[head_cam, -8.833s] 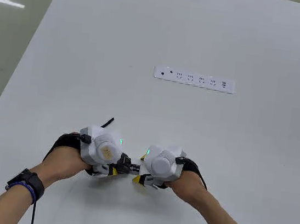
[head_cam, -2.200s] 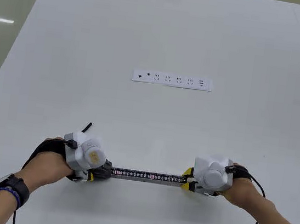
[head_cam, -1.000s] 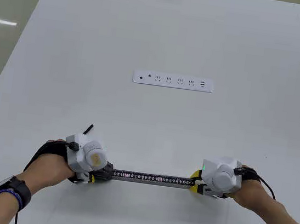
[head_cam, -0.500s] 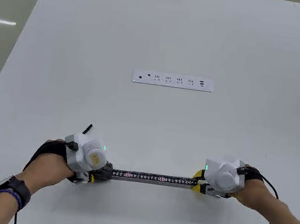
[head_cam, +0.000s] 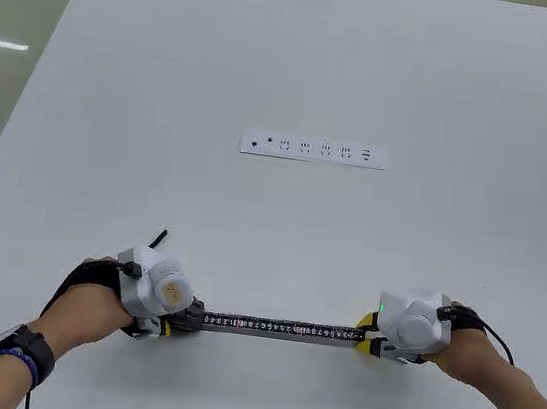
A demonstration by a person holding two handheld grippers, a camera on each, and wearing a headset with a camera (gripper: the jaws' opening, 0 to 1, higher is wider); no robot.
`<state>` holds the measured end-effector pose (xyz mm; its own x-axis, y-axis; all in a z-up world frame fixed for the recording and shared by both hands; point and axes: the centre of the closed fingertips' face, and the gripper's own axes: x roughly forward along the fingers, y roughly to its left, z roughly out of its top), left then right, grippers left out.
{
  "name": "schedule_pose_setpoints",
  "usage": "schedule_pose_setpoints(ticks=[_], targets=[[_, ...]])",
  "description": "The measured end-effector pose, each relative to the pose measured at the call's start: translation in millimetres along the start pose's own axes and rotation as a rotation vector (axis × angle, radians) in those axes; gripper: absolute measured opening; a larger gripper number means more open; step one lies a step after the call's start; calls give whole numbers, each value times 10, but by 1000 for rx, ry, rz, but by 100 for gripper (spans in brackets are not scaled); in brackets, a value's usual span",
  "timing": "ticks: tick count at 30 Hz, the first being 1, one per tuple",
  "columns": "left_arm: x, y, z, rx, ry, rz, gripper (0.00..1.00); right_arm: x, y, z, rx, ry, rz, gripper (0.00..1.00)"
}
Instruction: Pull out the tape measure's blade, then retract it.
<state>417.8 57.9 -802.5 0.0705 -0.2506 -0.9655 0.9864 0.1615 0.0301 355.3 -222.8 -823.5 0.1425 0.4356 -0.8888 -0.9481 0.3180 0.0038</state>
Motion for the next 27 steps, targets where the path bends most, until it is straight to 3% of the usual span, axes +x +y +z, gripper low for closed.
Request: schedule_pose_setpoints(ticks=[7, 17, 22, 27], targets=[[1, -3, 6, 1, -4, 2, 35, 8, 3, -4, -2, 0, -2, 13], [0, -3, 32, 5, -41, 11, 36, 16, 8, 27, -10, 8, -10, 15], [-8, -31, 44, -5, -82, 14, 38, 8, 12, 16, 51, -17, -38, 15], [-58, -29, 103, -68, -150, 13, 42, 1, 55, 42, 89, -45, -64, 21]])
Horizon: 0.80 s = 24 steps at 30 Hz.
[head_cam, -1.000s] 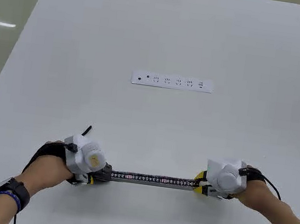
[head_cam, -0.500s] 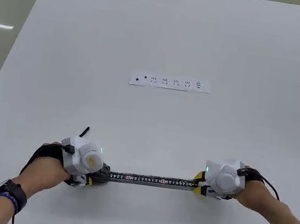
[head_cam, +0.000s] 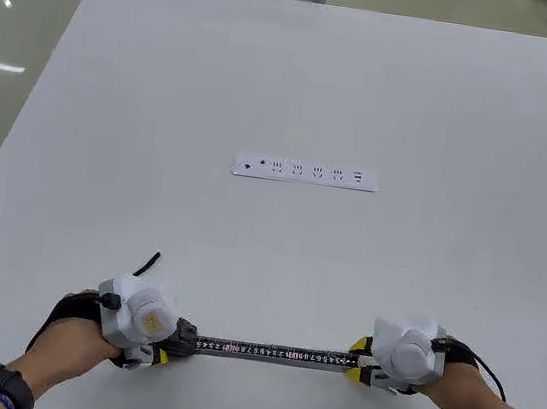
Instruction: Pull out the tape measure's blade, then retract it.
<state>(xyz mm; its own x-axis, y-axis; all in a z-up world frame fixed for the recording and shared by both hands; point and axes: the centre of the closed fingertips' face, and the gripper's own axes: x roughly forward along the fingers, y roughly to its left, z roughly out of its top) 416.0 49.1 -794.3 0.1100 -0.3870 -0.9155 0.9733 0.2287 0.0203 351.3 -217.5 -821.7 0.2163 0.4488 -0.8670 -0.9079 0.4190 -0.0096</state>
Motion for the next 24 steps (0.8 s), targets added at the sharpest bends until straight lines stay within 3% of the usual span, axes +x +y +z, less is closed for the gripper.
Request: schedule_pose_setpoints(ticks=[7, 11, 18, 19, 24], targets=[[-105, 37, -13, -46, -53, 18, 47, -81, -24, 17, 88, -54, -55, 28], [-193, 61, -18, -99, -108, 31, 48, -156, -57, 21, 137, -83, -92, 31], [-223, 73, -20, -116, -122, 40, 49, -185, -58, 36, 157, -97, -98, 34], [-374, 68, -22, -168, -189, 60, 49, -285, -54, 32, 224, -139, -135, 35], [-452, 82, -53, -200, -222, 85, 49, -351, -47, 40, 299, -187, -159, 38]])
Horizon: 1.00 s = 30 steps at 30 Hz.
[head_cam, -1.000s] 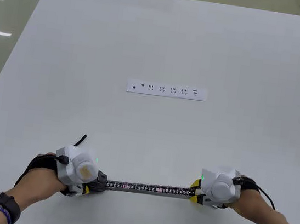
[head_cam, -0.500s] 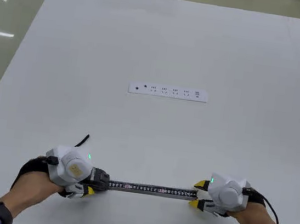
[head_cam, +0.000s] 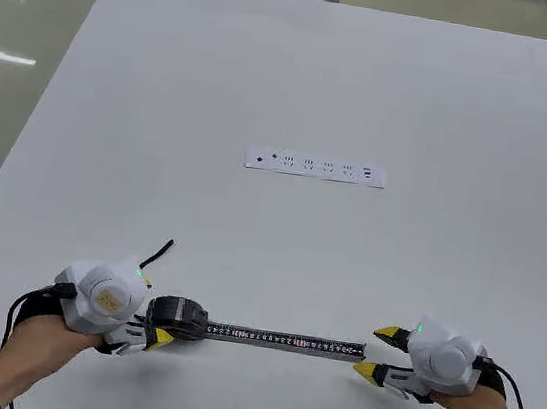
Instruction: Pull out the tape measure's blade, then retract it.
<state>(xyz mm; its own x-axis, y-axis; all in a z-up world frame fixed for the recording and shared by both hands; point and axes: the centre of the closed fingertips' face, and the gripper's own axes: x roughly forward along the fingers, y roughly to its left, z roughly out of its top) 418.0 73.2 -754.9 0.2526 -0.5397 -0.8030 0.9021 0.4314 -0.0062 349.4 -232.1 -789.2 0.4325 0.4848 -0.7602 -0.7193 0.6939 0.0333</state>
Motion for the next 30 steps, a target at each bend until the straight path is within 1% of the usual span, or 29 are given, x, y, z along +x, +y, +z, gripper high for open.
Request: schedule_pose_setpoints(ticks=[2, 4, 6, 10, 13, 14, 16, 20, 23, 24, 28, 29, 30], targets=[[-45, -1, 9, -32, -26, 9, 49, -24, 27, 12, 13, -14, -4, 38], [-81, -7, 0, -56, -42, 15, 49, -41, 48, 17, 27, -27, -11, 39], [-112, -9, -15, -64, -49, 22, 49, -53, 68, 21, 45, -38, -12, 39], [-194, -29, -29, -110, -80, 32, 49, -120, 123, 45, 84, -72, -29, 40], [-261, -25, -52, -132, -95, 50, 49, -171, 136, 35, 103, -89, -45, 41], [-289, -31, -50, -145, -106, 56, 49, -193, 142, 43, 119, -104, -50, 42], [-330, -63, -47, -159, -121, 60, 49, -229, 141, 32, 143, -123, -58, 42], [-358, -105, -66, -176, -134, 73, 49, -269, 138, -30, 177, -135, -70, 42], [-394, -148, -82, -203, -152, 84, 49, -345, 139, -43, 222, -165, -91, 43], [-408, -165, -95, -208, -156, 91, 49, -387, 162, -30, 239, -179, -94, 44], [-452, -219, -111, -229, -181, 99, 49, -466, 211, -86, 264, -192, -109, 46], [-473, -259, -132, -235, -186, 99, 49, -499, 243, -107, 272, -201, -117, 46], [-478, -276, -152, -236, -185, 102, 49, -518, 272, -112, 273, -201, -119, 47]])
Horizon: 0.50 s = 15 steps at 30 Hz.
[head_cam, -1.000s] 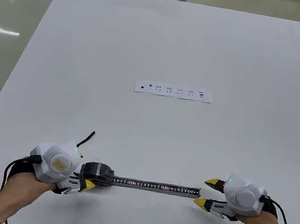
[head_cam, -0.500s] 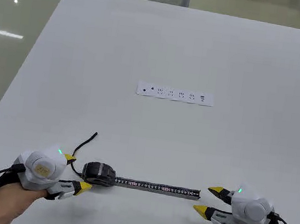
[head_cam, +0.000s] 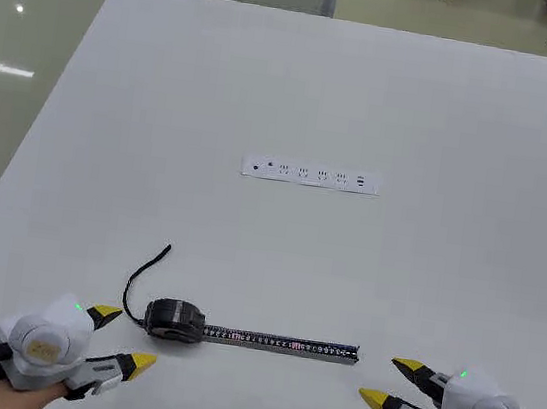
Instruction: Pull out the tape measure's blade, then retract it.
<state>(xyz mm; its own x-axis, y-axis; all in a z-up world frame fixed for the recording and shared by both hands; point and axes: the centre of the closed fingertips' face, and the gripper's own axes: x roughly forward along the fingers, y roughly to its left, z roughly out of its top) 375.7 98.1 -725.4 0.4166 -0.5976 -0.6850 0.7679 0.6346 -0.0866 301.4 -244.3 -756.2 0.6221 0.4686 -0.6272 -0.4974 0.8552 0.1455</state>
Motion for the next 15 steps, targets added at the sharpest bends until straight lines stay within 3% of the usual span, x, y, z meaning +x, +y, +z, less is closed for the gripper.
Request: schedule_pose_setpoints(ticks=[15], targets=[[-269, -163, -299, -108, -31, 45, 63, -177, 296, -56, 47, -28, -25, 63]])
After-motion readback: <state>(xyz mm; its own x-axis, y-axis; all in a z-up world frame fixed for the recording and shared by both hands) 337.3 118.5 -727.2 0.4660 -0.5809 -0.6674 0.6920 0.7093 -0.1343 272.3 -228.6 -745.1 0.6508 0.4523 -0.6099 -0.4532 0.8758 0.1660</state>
